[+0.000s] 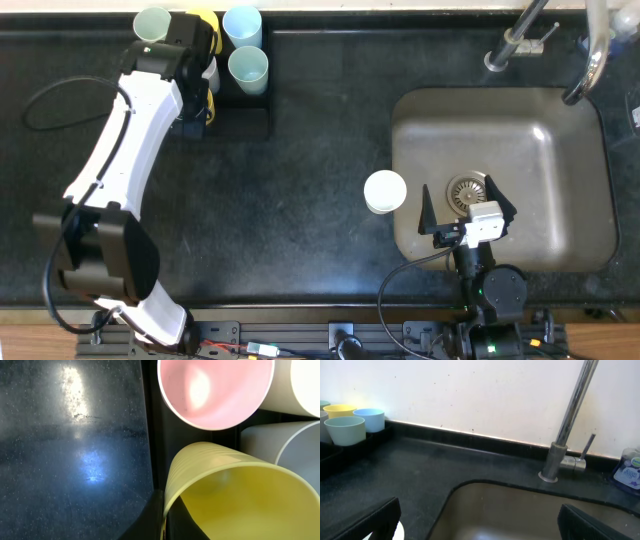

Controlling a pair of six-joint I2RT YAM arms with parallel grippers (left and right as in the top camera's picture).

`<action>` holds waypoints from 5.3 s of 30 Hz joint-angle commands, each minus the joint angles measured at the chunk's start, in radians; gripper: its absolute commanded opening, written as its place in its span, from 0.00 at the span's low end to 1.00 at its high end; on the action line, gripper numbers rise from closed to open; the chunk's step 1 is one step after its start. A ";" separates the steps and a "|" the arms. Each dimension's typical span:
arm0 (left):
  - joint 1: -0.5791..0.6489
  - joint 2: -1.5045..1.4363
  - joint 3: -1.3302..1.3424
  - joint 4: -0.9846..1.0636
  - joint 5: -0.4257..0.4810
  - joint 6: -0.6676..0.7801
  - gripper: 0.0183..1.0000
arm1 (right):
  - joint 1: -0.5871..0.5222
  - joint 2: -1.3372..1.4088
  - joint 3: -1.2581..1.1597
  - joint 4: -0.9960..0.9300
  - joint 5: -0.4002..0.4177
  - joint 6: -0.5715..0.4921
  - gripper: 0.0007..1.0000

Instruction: Store Cups

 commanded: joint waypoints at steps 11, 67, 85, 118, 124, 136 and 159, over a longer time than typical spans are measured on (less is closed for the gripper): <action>0.022 0.093 0.003 0.013 0.039 0.000 0.02 | 0.005 -0.010 -0.013 0.006 0.003 0.001 1.00; 0.154 -1.358 -1.142 1.458 0.319 1.626 1.00 | 0.005 -0.010 -0.013 0.005 0.003 0.001 1.00; 0.142 -1.855 -1.624 1.472 0.346 1.620 1.00 | 0.005 -0.010 -0.013 0.006 0.003 0.000 1.00; 0.139 -1.858 -1.620 1.111 0.346 1.643 1.00 | 0.005 -0.010 -0.013 0.005 0.003 0.001 1.00; 0.139 -1.858 -1.620 1.111 0.346 1.643 1.00 | 0.005 -0.010 -0.013 0.006 0.003 0.001 1.00; 0.139 -1.858 -1.620 1.111 0.346 1.643 1.00 | 0.005 -0.010 -0.013 0.005 0.004 0.001 1.00; 0.139 -1.858 -1.620 1.111 0.346 1.643 1.00 | 0.005 0.923 1.051 -0.855 -0.173 0.028 1.00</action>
